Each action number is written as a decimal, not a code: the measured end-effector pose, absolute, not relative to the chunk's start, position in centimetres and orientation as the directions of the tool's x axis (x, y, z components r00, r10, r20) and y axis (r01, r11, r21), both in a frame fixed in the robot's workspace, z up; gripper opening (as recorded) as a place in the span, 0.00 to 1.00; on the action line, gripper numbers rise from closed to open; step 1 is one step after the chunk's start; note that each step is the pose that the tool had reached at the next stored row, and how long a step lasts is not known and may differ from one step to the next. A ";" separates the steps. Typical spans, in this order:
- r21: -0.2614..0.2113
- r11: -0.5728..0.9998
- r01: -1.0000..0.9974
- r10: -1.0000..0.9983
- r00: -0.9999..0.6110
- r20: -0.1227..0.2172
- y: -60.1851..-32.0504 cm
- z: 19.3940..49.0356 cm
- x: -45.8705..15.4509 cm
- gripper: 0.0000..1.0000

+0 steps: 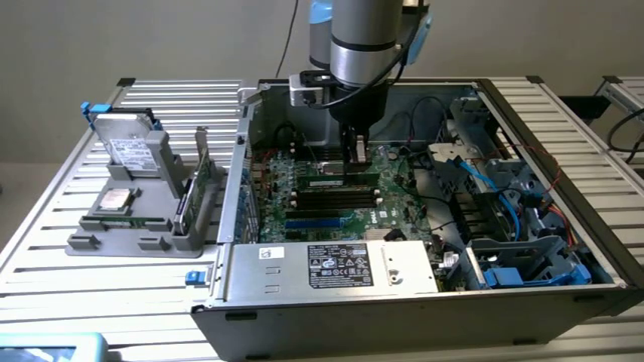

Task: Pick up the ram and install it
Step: 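Insert the ram into the slot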

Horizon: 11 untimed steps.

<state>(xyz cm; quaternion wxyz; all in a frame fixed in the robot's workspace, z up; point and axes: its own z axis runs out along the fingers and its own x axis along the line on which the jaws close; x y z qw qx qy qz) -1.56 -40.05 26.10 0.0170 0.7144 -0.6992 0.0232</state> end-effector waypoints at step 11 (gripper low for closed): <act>-0.008 -0.022 -1.000 -0.998 0.021 0.066 -40.0 25.8 -1.4 0.13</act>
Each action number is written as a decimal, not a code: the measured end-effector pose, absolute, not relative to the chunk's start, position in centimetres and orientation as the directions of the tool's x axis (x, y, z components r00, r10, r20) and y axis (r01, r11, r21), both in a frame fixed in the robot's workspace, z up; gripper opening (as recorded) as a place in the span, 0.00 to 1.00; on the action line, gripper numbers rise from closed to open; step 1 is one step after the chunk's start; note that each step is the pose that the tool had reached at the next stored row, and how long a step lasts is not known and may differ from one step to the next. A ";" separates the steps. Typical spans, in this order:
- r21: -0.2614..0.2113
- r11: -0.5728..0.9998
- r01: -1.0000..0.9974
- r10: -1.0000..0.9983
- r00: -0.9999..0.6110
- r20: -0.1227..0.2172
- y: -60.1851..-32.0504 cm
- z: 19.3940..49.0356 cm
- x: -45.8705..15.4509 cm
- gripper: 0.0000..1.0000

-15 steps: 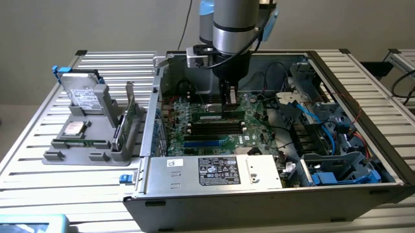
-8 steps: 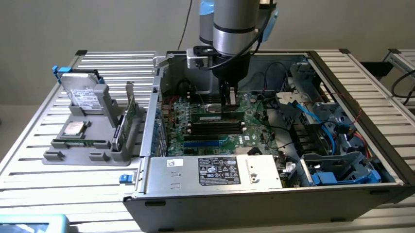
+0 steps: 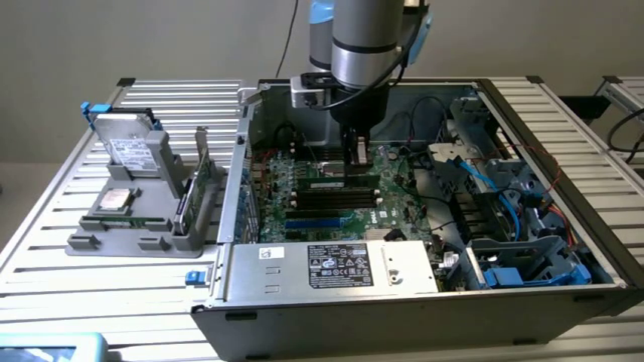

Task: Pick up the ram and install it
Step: 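Insert the ram into the slot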

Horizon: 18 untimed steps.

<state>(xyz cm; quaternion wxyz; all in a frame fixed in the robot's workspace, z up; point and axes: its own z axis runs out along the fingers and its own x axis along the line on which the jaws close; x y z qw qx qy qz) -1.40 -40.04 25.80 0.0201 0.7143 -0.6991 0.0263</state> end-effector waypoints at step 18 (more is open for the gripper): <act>-0.008 -0.022 -1.000 -0.997 0.021 0.071 -40.0 24.2 -1.4 0.13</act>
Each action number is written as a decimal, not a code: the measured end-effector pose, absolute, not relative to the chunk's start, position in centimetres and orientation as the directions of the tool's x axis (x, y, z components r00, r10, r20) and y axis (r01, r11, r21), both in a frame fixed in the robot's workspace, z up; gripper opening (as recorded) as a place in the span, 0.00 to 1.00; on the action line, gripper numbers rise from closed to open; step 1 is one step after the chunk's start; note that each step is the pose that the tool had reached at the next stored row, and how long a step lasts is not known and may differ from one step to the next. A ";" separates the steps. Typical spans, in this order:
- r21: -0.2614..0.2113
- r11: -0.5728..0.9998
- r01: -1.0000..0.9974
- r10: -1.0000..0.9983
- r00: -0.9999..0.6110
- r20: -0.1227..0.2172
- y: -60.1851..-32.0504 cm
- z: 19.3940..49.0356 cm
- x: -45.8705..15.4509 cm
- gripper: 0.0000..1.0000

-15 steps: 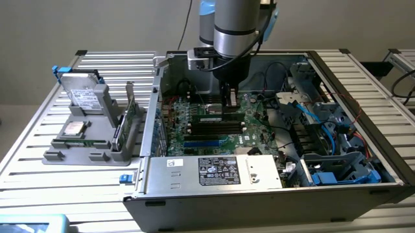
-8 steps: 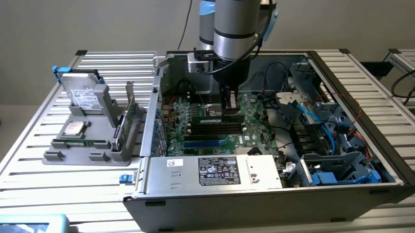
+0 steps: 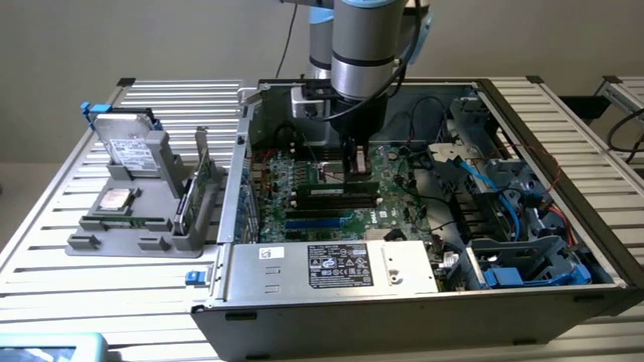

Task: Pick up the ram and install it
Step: 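Insert the ram into the slot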

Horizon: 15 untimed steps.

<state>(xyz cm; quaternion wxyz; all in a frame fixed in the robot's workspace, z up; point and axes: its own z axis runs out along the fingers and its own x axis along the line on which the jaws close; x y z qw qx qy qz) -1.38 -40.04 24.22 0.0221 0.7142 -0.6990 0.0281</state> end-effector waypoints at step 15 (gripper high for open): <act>-0.007 -0.022 -1.000 -0.997 0.021 0.074 -40.0 23.6 -1.4 0.13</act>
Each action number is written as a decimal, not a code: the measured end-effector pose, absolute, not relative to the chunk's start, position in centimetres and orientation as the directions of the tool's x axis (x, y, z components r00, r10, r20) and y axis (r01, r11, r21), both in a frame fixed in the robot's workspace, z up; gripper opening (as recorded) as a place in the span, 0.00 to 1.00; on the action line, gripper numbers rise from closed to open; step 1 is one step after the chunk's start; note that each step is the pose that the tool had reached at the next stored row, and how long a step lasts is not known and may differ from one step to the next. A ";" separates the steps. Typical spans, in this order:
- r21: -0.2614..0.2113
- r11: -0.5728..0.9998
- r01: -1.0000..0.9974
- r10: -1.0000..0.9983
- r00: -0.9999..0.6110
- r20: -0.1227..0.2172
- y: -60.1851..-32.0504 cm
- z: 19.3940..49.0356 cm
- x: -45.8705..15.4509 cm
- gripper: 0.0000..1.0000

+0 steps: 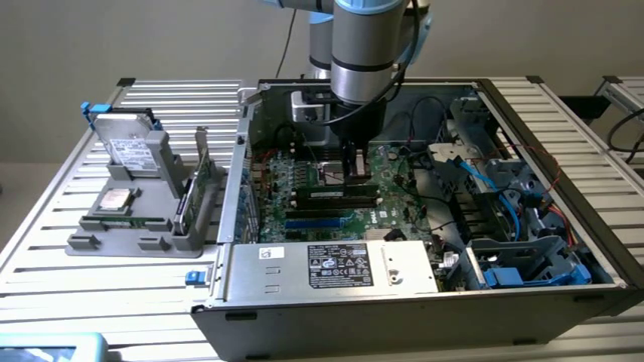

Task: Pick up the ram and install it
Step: 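Insert the ram into the slot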

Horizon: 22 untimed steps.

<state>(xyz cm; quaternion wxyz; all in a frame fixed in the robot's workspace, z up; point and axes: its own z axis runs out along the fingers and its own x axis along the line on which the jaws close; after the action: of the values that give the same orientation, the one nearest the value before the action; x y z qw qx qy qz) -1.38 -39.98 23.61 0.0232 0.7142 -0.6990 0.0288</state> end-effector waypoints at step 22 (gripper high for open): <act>-0.005 -0.022 -1.000 -0.997 0.021 0.074 -39.9 23.1 -1.4 0.13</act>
<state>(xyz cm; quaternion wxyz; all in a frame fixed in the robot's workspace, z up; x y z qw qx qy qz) -1.38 -39.88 23.08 0.0240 0.7142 -0.6989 0.0282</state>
